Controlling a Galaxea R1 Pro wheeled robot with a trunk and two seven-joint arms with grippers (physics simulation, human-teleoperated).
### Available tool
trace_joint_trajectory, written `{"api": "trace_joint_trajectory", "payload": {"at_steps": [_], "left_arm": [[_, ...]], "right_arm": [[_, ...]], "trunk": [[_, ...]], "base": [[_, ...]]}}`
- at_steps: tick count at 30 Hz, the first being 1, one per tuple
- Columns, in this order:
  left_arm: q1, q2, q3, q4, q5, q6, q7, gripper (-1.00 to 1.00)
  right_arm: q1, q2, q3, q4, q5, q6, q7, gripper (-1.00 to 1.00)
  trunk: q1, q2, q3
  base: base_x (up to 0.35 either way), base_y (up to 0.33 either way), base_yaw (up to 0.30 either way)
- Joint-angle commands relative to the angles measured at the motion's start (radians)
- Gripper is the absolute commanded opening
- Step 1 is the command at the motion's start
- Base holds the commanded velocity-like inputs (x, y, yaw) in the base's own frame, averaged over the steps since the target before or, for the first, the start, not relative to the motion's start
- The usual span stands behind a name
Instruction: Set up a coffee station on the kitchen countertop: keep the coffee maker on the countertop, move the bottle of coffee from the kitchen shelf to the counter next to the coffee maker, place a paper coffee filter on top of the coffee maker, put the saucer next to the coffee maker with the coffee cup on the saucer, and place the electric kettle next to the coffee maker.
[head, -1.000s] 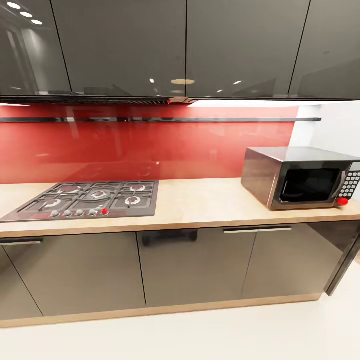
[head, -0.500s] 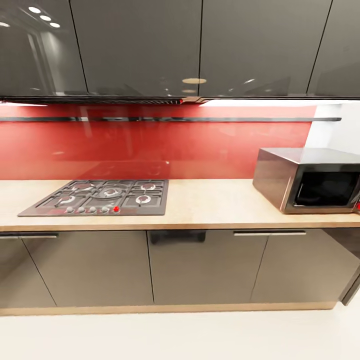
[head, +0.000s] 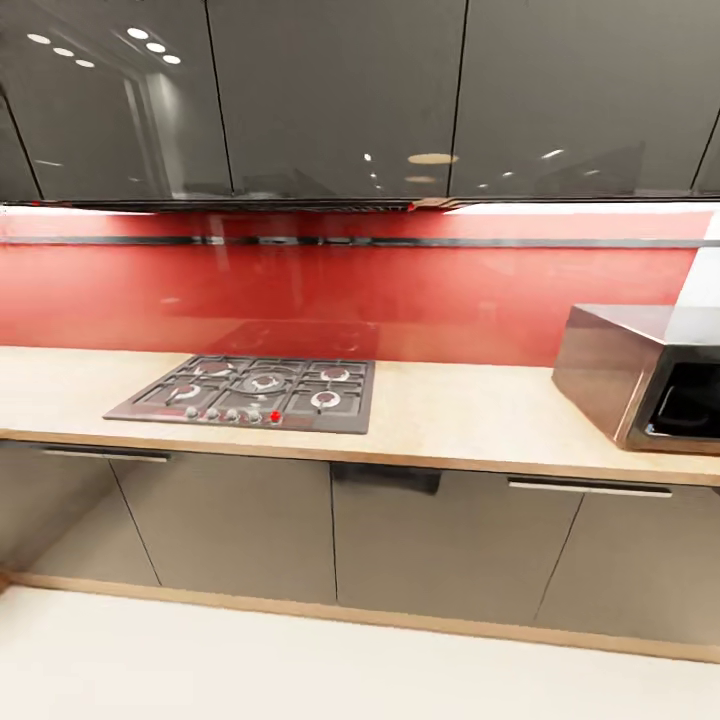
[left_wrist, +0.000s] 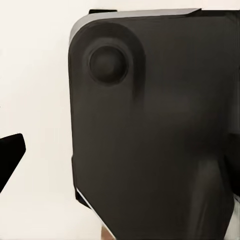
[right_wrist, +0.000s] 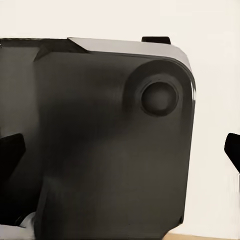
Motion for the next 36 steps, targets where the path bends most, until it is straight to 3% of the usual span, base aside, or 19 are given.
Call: {"api": "trace_joint_trajectory", "payload": {"at_steps": [1,5,12,15,23,36], "left_arm": [[-0.002,0.0,0.0,-0.002,0.002,-0.003,0.0,1.0],[-0.004,0.003,0.0,-0.034,0.003,-0.003,0.003,1.0],[-0.007,0.003,-0.003,-0.136,-0.002,-0.006,-0.001,1.0],[-0.007,0.003,-0.005,-0.139,-0.008,-0.007,-0.008,1.0],[-0.006,0.005,0.0,-0.139,0.0,-0.008,-0.007,1.0],[-0.003,0.005,0.004,-0.133,0.003,-0.007,-0.005,1.0]], "right_arm": [[0.0,0.0,0.0,-0.002,0.0,0.0,0.0,1.0],[0.0,0.0,0.001,-0.03,0.001,0.0,-0.002,1.0],[0.0,-0.014,0.003,-0.326,0.004,0.003,0.002,1.0],[0.0,-0.012,0.005,-0.389,0.007,0.001,0.006,1.0],[0.0,-0.012,0.007,-0.387,0.009,0.0,0.005,1.0],[0.0,-0.013,0.007,-0.351,0.01,0.0,0.004,1.0]], "trunk": [[-0.004,0.007,0.002],[-0.019,0.035,0.011],[-0.023,0.042,0.009],[-0.023,0.042,0.007],[-0.023,0.042,0.001],[-0.023,0.042,-0.005]], "base": [[0.0,0.0,0.255],[0.0,0.0,0.255],[0.0,0.0,0.255],[0.125,0.0,0.255],[0.262,0.0,0.255],[0.023,0.0,0.096]]}}
